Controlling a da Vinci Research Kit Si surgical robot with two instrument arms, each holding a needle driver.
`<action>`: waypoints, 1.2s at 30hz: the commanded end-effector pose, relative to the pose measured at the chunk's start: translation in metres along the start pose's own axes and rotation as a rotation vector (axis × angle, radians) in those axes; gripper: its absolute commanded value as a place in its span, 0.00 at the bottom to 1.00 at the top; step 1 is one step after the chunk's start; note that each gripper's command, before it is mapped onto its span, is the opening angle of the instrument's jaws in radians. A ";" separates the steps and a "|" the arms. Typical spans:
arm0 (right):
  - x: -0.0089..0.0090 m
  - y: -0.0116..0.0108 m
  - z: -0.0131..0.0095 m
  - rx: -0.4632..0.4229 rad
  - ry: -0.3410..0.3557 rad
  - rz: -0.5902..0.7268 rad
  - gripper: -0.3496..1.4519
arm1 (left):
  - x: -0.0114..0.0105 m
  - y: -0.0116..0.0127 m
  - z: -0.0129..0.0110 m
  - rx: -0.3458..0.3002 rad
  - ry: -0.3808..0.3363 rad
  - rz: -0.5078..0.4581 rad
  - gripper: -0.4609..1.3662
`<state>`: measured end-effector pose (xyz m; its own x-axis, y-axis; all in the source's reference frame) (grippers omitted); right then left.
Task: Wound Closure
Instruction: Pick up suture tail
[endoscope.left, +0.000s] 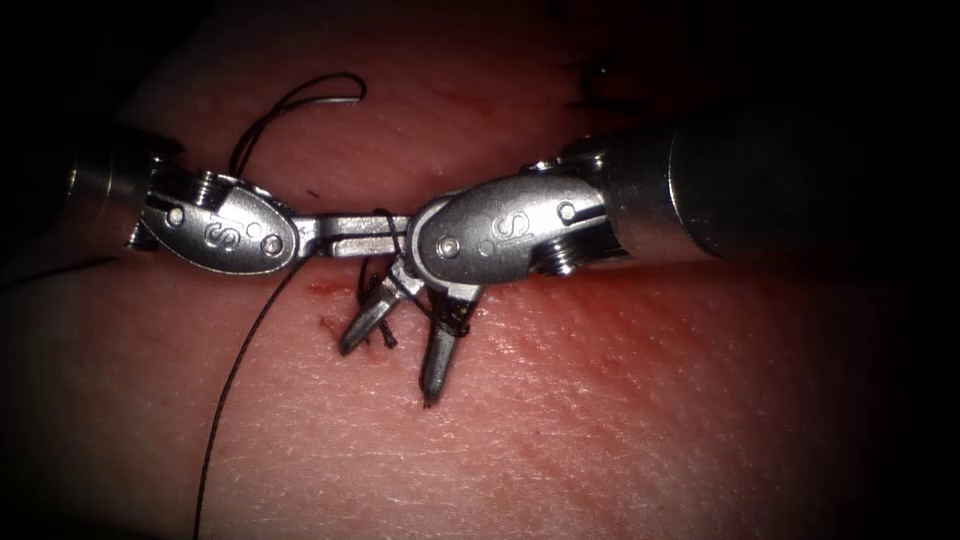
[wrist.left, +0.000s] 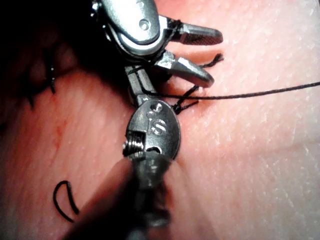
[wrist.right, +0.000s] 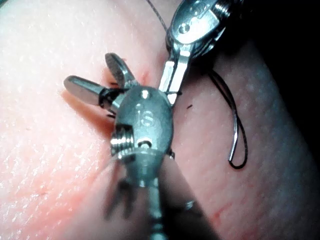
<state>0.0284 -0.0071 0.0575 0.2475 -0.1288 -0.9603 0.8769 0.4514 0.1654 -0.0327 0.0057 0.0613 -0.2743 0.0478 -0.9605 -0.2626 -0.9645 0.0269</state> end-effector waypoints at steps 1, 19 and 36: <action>0.0000 0.0000 0.0001 0.003 -0.003 -0.001 0.65 | 0.0000 0.0001 0.0000 -0.006 0.001 0.000 0.06; -0.0024 -0.0010 0.0011 0.057 -0.106 -0.008 0.56 | 0.0002 0.0003 0.0000 -0.006 0.000 -0.001 0.06; -0.0050 -0.0018 0.0027 0.221 -0.205 -0.003 0.00 | 0.0004 0.0005 -0.0002 -0.007 0.001 -0.001 0.06</action>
<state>0.0267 -0.0096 0.0628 0.3116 -0.3212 -0.8943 0.9393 0.2465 0.2388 -0.0327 0.0052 0.0609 -0.2738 0.0487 -0.9605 -0.2616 -0.9648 0.0257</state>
